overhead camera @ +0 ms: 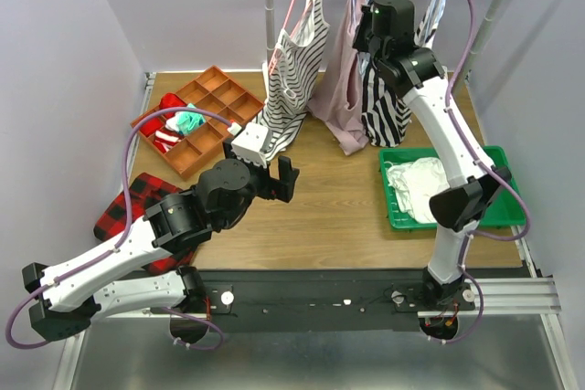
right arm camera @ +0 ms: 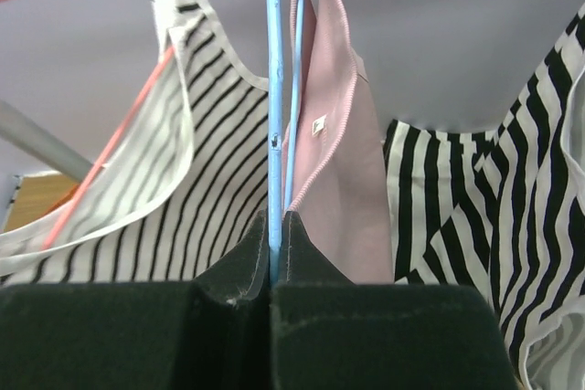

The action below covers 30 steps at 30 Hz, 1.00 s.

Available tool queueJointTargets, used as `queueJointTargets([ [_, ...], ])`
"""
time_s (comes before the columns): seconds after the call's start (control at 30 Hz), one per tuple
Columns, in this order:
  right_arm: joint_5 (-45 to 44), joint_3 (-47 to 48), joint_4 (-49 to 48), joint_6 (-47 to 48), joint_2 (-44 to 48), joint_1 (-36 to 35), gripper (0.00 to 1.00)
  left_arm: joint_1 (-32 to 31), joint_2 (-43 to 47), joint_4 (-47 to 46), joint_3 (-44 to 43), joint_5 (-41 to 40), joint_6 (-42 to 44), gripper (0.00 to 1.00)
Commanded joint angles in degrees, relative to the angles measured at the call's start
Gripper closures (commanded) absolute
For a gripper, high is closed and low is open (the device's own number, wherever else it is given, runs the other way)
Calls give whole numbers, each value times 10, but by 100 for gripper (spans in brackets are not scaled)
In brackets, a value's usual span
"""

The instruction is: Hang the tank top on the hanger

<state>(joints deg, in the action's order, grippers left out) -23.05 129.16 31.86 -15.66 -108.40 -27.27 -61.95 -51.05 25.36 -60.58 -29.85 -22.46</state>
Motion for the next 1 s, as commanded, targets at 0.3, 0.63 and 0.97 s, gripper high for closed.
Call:
queueJointTargets([
  [0.3,17,-1,-29,-32,-13,16,96,4,9,-13,13,8,-13,1],
  [0.63,61,-54,-35,-56,50,17,36,11,17,-15,27,-3,-30,1],
  [0.97,135,-245,-49,-92,218,17,3,25,-26,23,1,28,-70,1],
])
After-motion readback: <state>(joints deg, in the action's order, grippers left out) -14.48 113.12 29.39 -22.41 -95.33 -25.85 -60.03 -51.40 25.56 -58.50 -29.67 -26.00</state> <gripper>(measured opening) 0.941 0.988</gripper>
